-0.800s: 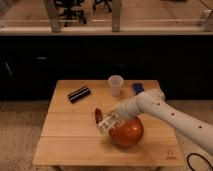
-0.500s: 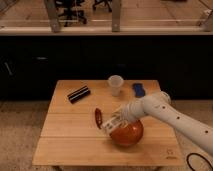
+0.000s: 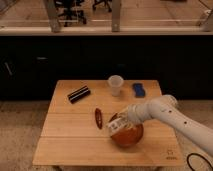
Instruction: Place the bottle in the ceramic bowl
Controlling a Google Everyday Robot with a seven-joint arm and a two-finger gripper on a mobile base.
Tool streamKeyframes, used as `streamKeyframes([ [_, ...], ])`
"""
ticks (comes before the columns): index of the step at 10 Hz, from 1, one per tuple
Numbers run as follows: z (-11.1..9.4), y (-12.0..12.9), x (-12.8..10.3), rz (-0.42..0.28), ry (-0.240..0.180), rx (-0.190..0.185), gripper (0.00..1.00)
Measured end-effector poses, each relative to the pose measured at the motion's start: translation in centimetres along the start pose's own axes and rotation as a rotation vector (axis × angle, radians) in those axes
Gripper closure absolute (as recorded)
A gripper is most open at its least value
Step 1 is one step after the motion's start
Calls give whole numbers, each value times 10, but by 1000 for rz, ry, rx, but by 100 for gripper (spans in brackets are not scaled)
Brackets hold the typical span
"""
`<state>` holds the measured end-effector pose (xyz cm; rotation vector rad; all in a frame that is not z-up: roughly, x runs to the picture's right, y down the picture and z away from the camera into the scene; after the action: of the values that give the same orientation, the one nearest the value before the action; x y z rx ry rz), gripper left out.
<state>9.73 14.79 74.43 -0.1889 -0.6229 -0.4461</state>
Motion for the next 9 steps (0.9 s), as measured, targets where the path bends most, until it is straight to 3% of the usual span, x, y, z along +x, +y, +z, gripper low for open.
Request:
streamKeyframes([
  [9, -5, 9, 8, 22, 26, 8, 100],
])
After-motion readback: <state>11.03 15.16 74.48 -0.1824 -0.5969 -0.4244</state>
